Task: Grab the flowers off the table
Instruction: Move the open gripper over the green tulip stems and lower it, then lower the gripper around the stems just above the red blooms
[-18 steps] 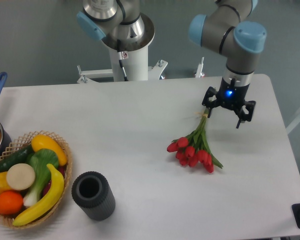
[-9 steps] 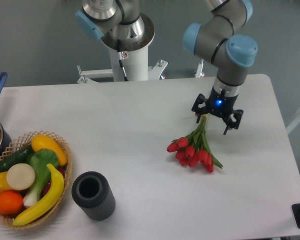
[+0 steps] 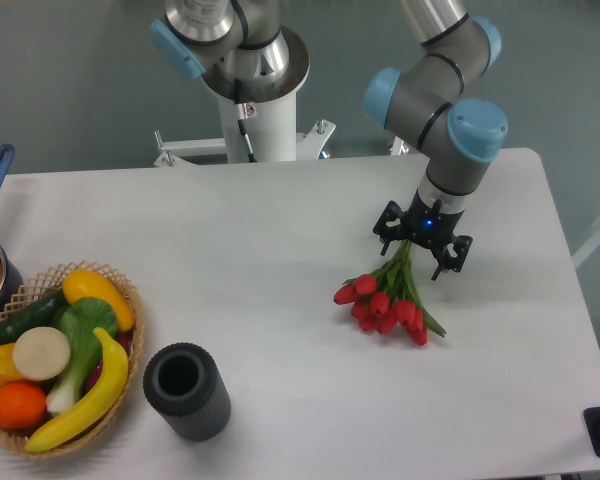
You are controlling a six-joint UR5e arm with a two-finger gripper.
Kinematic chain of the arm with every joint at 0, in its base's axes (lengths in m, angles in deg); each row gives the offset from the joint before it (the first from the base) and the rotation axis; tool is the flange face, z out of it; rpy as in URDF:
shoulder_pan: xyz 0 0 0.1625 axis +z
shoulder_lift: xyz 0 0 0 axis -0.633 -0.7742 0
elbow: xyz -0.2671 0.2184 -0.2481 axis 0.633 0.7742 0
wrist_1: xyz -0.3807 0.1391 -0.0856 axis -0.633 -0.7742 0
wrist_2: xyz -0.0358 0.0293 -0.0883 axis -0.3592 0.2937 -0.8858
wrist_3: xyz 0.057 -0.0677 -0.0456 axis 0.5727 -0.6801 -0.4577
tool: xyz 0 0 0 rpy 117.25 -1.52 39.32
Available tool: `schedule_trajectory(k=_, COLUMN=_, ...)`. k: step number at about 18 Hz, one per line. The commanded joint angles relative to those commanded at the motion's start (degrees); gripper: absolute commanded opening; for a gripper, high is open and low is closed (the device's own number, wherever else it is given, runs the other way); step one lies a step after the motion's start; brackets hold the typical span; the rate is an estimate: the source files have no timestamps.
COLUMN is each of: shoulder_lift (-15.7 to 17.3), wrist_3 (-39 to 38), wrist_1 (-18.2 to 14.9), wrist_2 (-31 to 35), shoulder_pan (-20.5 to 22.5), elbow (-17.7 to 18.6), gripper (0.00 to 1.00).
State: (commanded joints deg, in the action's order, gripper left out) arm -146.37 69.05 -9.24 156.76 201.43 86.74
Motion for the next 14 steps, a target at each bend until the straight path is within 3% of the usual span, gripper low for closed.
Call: schedule_trajectory(k=14, shoulder_lift=-1.3, wrist_3=0.4, wrist_1=0.0, wrist_2=0.3, shoulder_pan=-0.7, elbow=1.1, gripper=1.00)
